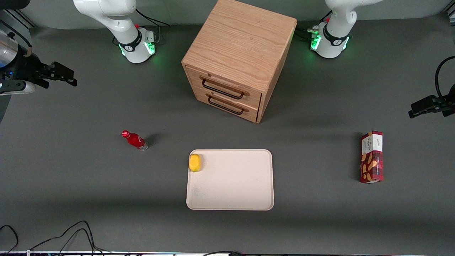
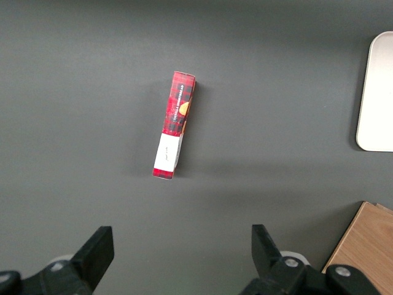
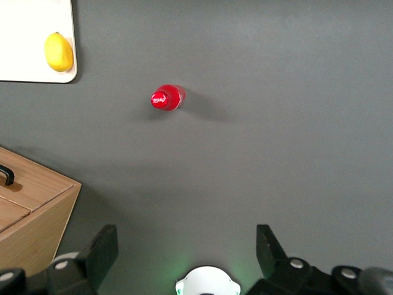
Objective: Open upper drawer
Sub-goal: 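Move the right gripper from rest toward the cabinet's upper drawer handle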
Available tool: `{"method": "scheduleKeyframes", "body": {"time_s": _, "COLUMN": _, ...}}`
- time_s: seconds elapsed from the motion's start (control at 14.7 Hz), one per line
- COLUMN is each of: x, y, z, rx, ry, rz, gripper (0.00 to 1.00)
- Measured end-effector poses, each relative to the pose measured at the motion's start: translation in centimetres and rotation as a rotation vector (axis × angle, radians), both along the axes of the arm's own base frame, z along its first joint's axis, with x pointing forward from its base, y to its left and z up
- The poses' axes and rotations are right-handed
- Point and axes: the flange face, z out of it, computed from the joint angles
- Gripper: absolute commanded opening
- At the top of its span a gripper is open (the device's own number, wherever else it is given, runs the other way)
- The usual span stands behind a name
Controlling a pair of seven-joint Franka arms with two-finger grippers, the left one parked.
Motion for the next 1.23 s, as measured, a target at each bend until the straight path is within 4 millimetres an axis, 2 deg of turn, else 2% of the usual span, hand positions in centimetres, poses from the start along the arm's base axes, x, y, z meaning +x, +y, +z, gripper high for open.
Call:
{"method": "scheduleKeyframes", "body": {"time_s": 0.27, "x": 0.0, "y": 0.4, "z": -0.7, "rx": 0.0, "ry": 0.009, "rz": 0.008, "gripper": 1.0}}
{"method": "scheduleKeyframes", "body": {"time_s": 0.41, "x": 0.1, "y": 1.6, "z": -0.9, "rx": 0.0, "ry": 0.014, "rz": 0.032, "gripper": 1.0}}
{"method": "scheduleKeyframes", "body": {"time_s": 0.89, "x": 2.4, "y": 8.1, "z": -2.7, "rx": 0.019, "ry": -0.013, "rz": 0.146, "gripper": 1.0}}
{"method": "scheduleKeyframes", "body": {"time_s": 1.23, "x": 2.7, "y": 15.5, "z": -4.3, "rx": 0.037, "ry": -0.01, "rz": 0.351, "gripper": 1.0}}
